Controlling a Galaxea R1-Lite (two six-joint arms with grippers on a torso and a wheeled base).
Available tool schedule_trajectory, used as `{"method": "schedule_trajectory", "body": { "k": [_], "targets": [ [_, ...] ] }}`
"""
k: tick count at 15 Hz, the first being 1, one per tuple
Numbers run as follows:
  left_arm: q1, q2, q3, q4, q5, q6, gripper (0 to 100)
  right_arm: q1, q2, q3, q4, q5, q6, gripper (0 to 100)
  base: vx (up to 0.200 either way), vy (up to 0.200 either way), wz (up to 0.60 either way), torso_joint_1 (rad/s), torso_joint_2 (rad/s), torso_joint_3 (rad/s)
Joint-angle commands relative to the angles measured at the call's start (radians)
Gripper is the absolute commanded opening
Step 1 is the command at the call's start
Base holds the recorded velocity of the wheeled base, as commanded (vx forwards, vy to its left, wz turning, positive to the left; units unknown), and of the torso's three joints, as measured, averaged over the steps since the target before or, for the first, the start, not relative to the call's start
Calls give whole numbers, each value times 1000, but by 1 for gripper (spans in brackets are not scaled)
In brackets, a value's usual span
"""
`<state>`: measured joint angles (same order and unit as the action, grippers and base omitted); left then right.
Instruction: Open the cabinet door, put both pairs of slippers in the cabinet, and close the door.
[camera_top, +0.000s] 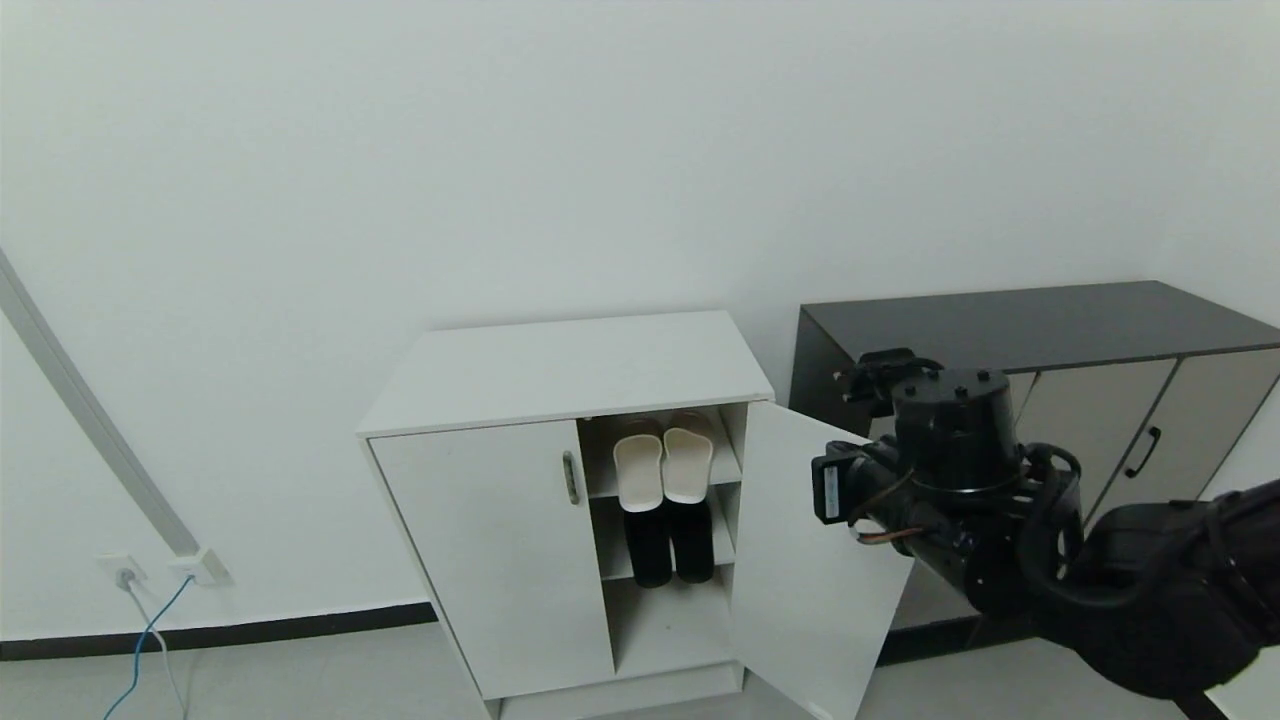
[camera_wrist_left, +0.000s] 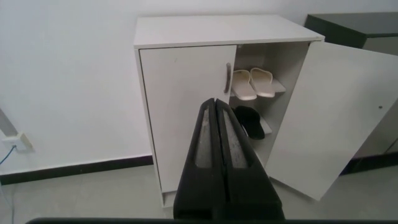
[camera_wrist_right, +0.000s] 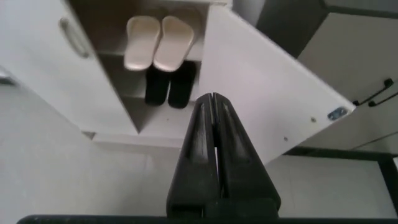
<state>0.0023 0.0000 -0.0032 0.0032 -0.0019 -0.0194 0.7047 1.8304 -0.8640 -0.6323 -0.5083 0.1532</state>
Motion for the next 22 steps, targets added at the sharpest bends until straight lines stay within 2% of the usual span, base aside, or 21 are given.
{"method": "schedule_trajectory", "body": {
  "k": [1,4,10,13,17,22],
  "targets": [
    [1,2,0,0,-1,-1,0,-74,61,-79,28,33,0,0,0,0,0,0,0,0],
    [1,0,0,0,-1,-1,0,-185,135,-188,57,111,0,0,0,0,0,0,0,0],
    [1,0,0,0,0,-1,0,-329,320,-343,59,131,0,0,0,0,0,0,0,0],
    [1,2,0,0,0,-1,0,-398,392,-417,59,188,8,0,0,0,0,0,0,0],
    [1,2,0,0,2,-1,0,-435,429,-458,94,234,17,0,0,0,0,0,0,0],
    [1,2,0,0,3,-2,0,-438,446,-469,126,237,39,0,0,0,0,0,0,0]
  ]
}}
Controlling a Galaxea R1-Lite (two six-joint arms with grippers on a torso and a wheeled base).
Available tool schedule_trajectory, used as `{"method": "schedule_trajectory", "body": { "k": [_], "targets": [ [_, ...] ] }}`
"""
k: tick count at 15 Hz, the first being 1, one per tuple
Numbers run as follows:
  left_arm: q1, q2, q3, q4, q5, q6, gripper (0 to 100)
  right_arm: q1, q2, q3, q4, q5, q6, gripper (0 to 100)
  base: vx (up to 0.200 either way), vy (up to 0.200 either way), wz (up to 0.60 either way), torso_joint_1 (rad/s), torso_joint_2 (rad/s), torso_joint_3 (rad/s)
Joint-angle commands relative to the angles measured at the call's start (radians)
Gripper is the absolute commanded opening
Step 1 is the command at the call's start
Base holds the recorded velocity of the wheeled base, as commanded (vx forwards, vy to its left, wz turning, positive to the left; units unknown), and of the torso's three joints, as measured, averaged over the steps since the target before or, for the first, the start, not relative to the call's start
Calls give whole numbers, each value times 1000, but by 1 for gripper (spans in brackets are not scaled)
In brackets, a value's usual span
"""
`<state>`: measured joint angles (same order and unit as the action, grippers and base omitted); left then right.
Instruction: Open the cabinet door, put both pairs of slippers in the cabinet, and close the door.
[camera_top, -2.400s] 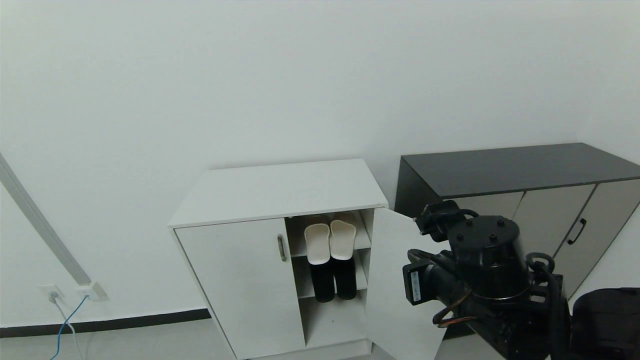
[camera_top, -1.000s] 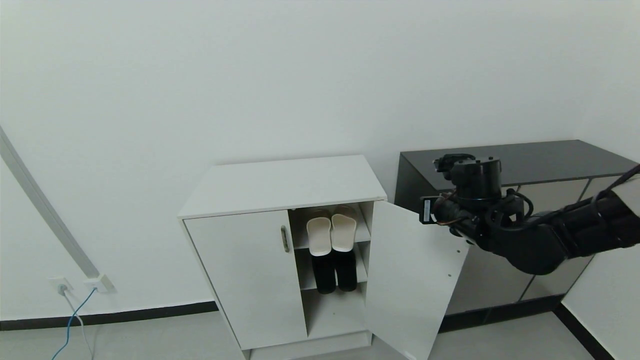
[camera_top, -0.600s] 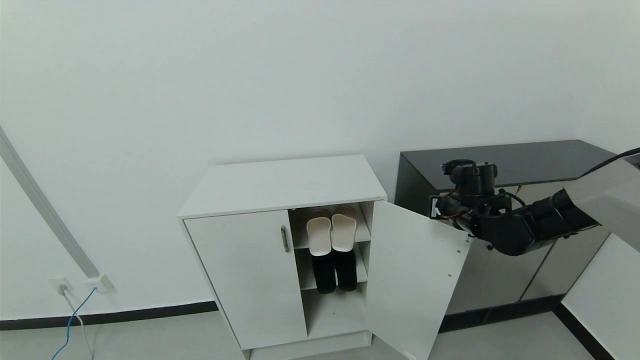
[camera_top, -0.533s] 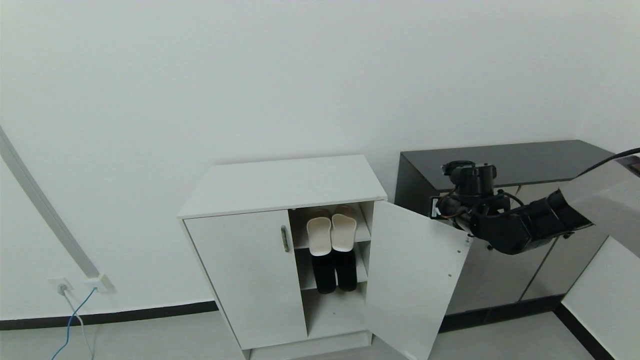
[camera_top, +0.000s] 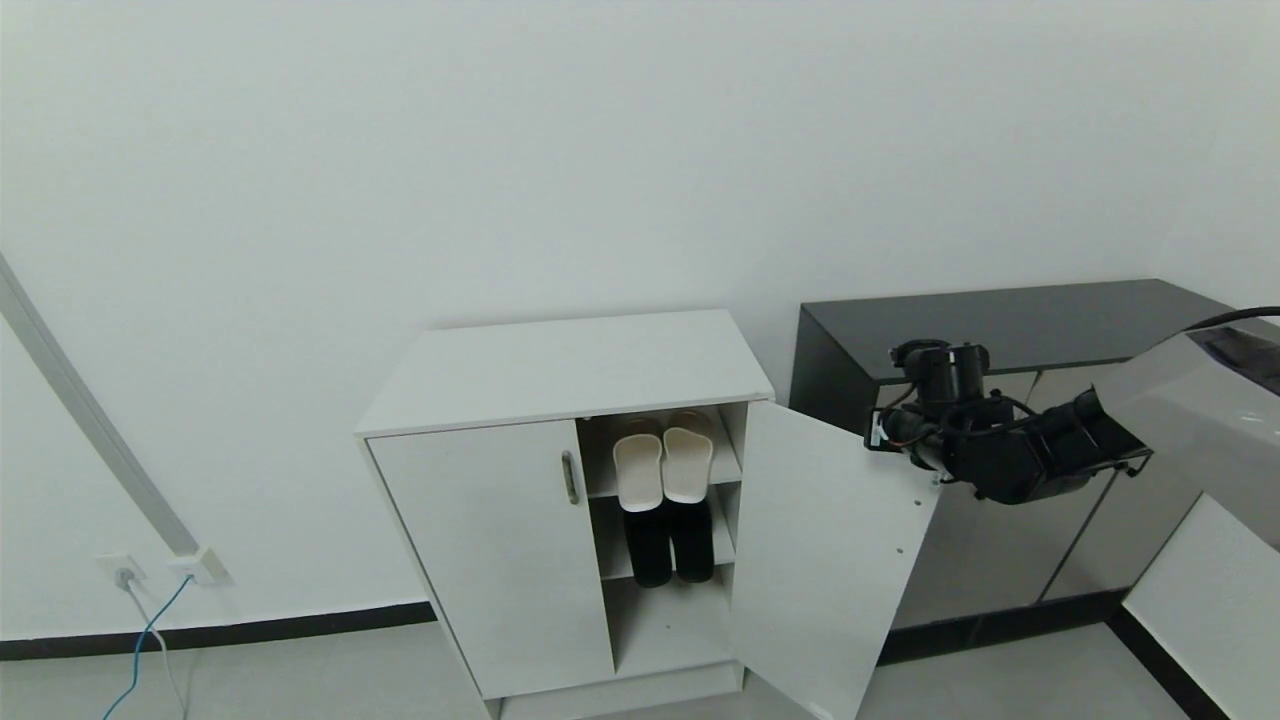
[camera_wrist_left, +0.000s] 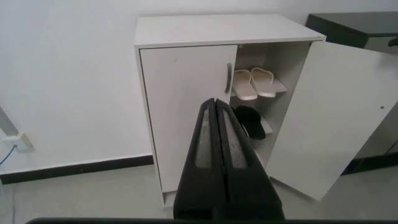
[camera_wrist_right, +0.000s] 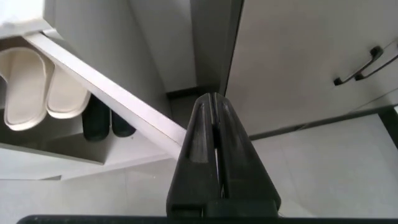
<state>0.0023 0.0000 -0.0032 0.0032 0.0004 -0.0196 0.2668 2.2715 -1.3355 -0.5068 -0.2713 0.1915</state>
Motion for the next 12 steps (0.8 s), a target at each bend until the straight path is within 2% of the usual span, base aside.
{"method": "schedule_trajectory", "body": {
  "k": [1,7,12],
  "targets": [
    [1,0,0,0,1,-2,0,2,8,7,1,0,0,0,0,0,0,0,0,0],
    [1,2,0,0,1,-2,0,12,6,50,-6,0,2,0,0,0,0,0,0,0],
    [1,2,0,0,1,-2,0,66,-72,137,-9,0,5,0,0,0,0,0,0,0]
  ]
}}
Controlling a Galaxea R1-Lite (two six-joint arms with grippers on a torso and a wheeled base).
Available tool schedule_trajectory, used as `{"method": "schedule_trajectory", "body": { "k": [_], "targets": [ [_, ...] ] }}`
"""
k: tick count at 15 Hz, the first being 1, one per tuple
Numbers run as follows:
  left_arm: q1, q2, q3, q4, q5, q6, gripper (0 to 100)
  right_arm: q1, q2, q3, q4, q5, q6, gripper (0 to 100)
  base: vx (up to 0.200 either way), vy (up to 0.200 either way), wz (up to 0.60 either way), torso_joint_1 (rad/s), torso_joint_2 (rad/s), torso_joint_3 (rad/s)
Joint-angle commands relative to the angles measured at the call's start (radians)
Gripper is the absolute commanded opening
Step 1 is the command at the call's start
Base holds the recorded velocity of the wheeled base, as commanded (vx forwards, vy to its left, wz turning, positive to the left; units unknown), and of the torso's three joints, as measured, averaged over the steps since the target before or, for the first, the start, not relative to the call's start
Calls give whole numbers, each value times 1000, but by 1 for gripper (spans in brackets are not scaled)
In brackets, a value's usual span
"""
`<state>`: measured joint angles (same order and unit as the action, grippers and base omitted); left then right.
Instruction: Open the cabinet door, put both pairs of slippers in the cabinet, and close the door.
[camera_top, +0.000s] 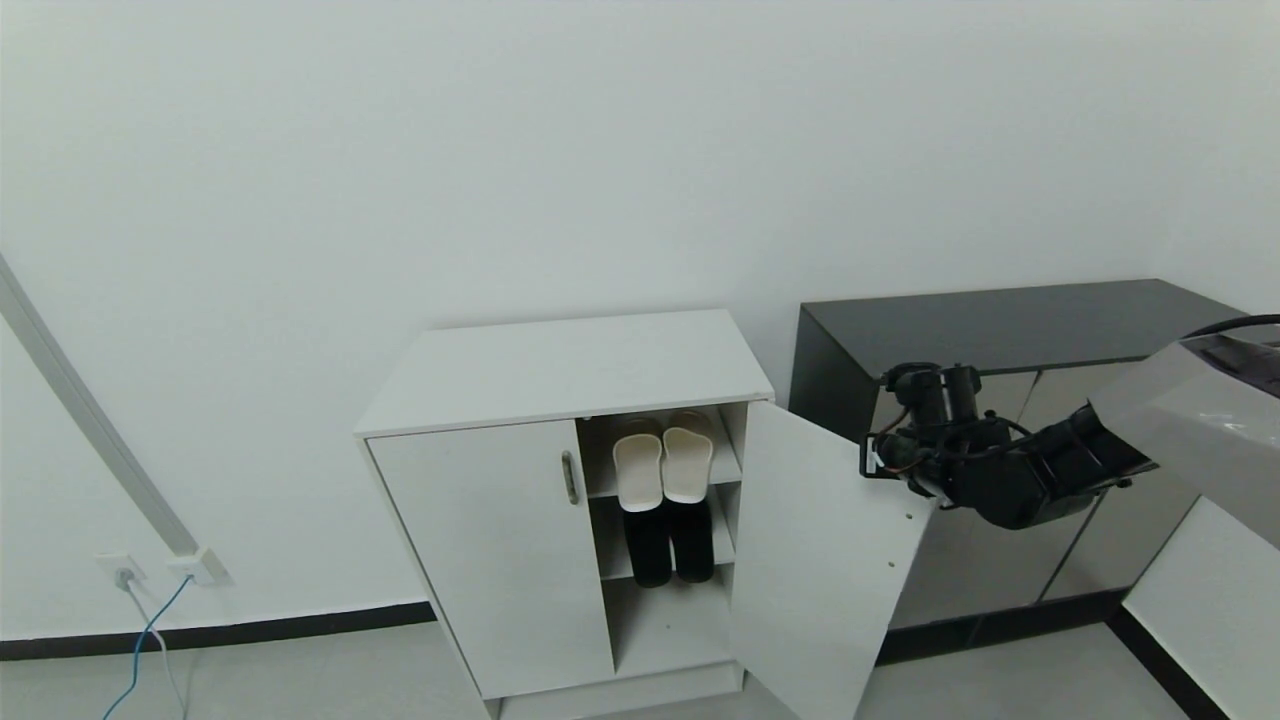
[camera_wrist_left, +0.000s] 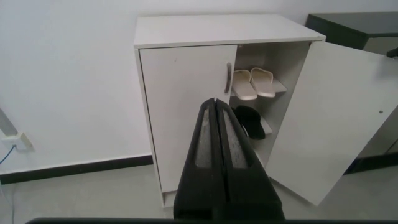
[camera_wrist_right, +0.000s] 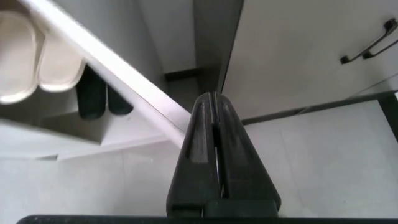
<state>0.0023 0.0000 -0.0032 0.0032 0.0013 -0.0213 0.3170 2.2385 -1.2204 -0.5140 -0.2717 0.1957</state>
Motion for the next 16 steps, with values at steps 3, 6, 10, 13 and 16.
{"method": "schedule_trajectory", "body": {
  "k": [3,6,10,13,16],
  "targets": [
    [1,2,0,0,0,0,0,129,-149,159,-3,-3,11,0,0,0,0,0,0,0],
    [1,0,0,0,0,0,0,231,-189,246,-50,-6,21,0,0,0,0,0,0,0],
    [1,2,0,0,0,0,0,251,-215,309,-130,-7,-22,0,0,0,0,0,0,0],
    [1,2,0,0,0,0,0,252,-235,364,-179,-1,-55,0,0,0,0,0,0,0],
    [1,0,0,0,0,0,0,264,-235,386,-221,-1,-56,0,0,0,0,0,0,0]
  ]
}}
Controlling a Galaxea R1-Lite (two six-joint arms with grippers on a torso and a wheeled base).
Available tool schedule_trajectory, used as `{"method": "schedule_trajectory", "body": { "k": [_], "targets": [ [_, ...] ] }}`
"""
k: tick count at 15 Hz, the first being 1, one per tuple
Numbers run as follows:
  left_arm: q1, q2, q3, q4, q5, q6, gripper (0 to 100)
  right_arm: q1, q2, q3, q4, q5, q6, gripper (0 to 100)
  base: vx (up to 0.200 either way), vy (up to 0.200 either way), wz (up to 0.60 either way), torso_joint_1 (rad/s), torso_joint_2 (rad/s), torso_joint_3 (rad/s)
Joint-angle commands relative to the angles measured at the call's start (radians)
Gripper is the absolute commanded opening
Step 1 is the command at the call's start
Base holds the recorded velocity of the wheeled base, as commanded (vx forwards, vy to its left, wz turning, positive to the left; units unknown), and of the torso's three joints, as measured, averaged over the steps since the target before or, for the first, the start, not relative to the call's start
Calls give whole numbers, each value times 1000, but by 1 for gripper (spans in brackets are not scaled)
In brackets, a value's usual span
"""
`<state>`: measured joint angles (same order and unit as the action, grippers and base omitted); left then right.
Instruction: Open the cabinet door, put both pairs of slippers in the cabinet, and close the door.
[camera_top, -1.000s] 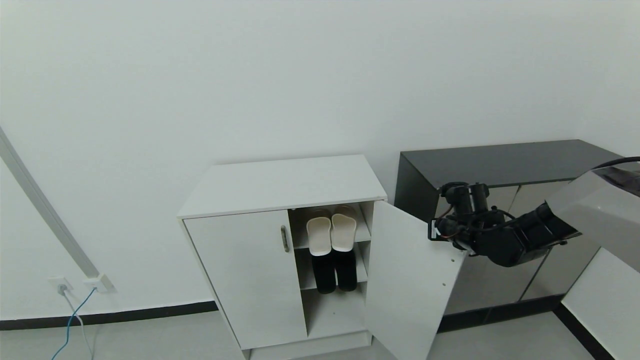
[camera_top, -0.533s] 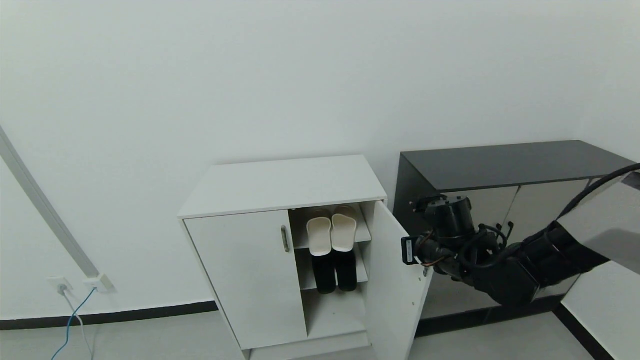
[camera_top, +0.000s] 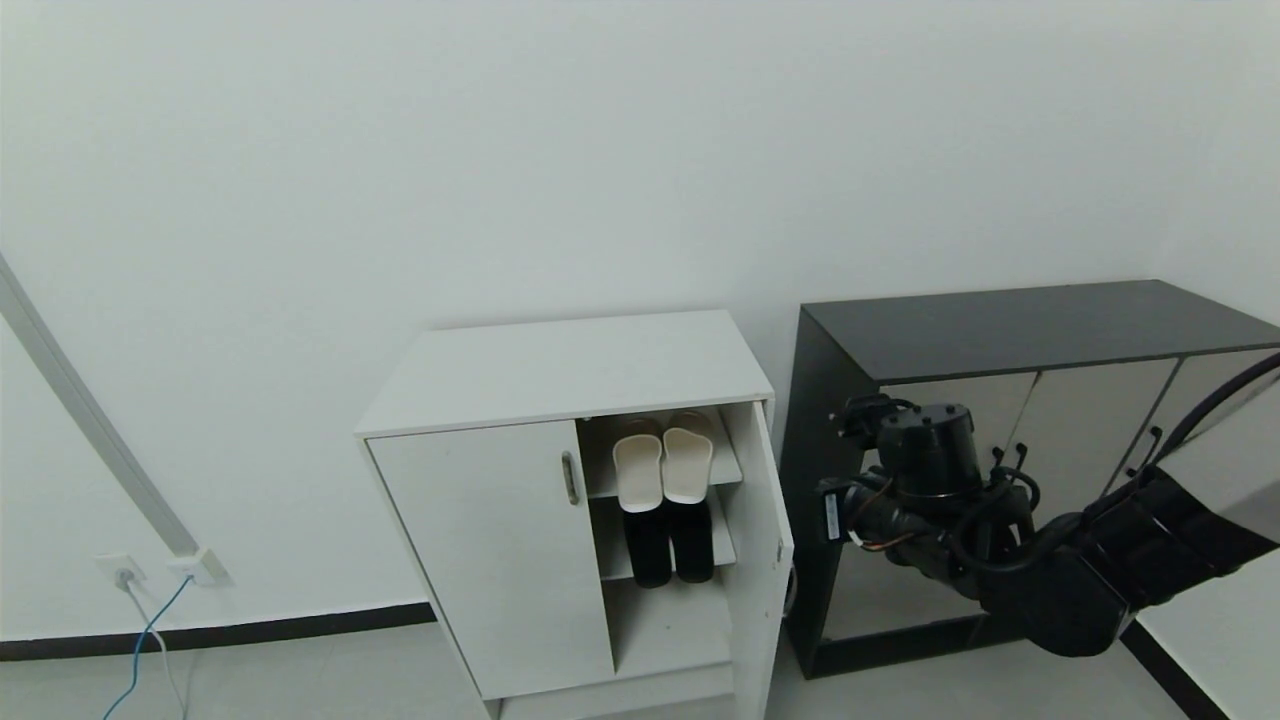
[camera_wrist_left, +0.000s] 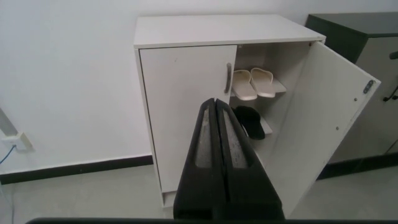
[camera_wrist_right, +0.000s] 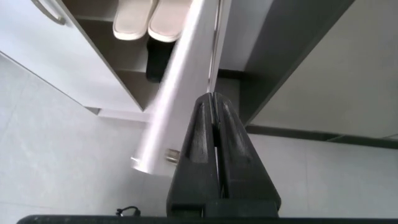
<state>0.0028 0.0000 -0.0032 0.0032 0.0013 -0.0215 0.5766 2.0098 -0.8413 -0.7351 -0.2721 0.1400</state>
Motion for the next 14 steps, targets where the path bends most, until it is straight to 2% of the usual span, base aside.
{"method": "schedule_trajectory", "body": {
  "k": [1,3,8,14],
  "targets": [
    [0,2,0,0,0,-2,0,5,-6,7,-7,-1,1,0,0,0,0,0,0,0],
    [0,0,0,0,0,0,0,5,-2,7,-15,-1,1,0,0,0,0,0,0,0],
    [0,2,0,0,0,0,0,8,-2,7,-15,1,-2,0,0,0,600,2,0,0],
    [0,2,0,0,0,-2,0,8,0,14,-20,1,-2,0,0,0,0,0,0,0]
  ]
}}
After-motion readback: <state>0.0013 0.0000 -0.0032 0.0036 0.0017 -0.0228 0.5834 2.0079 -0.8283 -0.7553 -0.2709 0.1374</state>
